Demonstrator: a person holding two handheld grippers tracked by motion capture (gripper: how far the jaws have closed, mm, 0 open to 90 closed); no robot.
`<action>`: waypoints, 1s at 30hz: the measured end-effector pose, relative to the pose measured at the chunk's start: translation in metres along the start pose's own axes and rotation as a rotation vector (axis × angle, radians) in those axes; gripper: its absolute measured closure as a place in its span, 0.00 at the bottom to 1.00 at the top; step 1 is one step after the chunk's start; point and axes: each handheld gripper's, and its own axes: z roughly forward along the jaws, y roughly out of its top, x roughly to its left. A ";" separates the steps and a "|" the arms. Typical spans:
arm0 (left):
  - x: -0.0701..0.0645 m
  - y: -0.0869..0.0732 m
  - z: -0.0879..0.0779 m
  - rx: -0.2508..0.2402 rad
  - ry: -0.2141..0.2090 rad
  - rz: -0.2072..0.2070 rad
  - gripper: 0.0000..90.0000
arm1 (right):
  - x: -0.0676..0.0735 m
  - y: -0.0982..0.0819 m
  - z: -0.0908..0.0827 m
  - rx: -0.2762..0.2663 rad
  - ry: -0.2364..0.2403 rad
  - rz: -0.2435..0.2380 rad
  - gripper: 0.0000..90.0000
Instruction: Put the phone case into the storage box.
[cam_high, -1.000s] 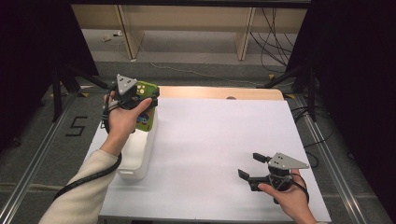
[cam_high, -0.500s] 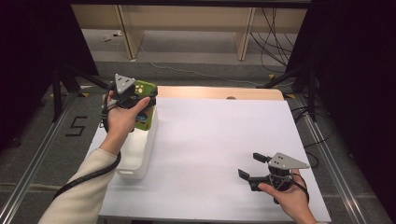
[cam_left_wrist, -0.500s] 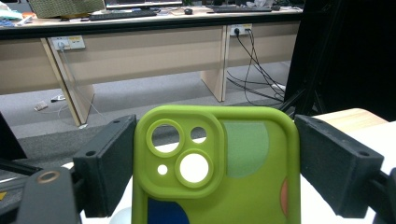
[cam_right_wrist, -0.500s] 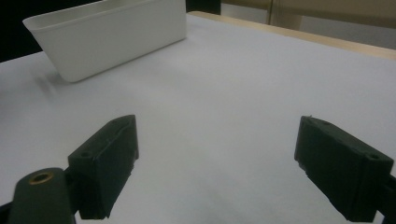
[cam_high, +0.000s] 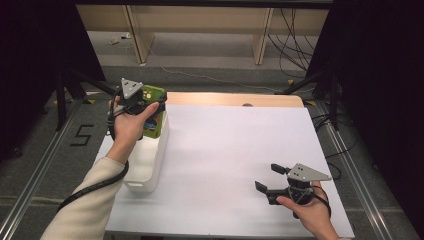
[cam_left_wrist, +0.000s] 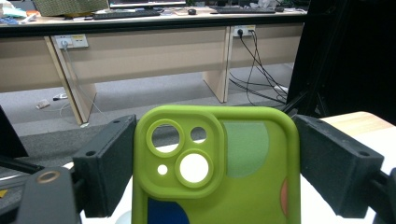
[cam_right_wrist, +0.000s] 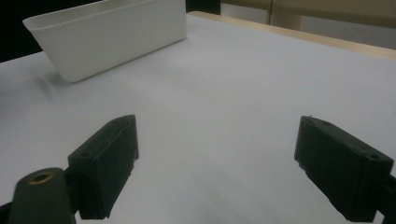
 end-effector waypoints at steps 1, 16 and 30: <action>0.000 0.000 0.000 0.000 0.002 0.000 0.18 | 0.000 0.000 0.000 0.000 0.001 0.000 0.16; 0.008 -0.001 0.005 0.001 0.029 -0.005 0.18 | 0.000 0.000 0.000 0.001 -0.001 0.000 0.16; 0.009 0.001 0.011 -0.007 0.030 0.000 0.18 | 0.000 0.000 0.000 0.000 0.000 0.001 0.16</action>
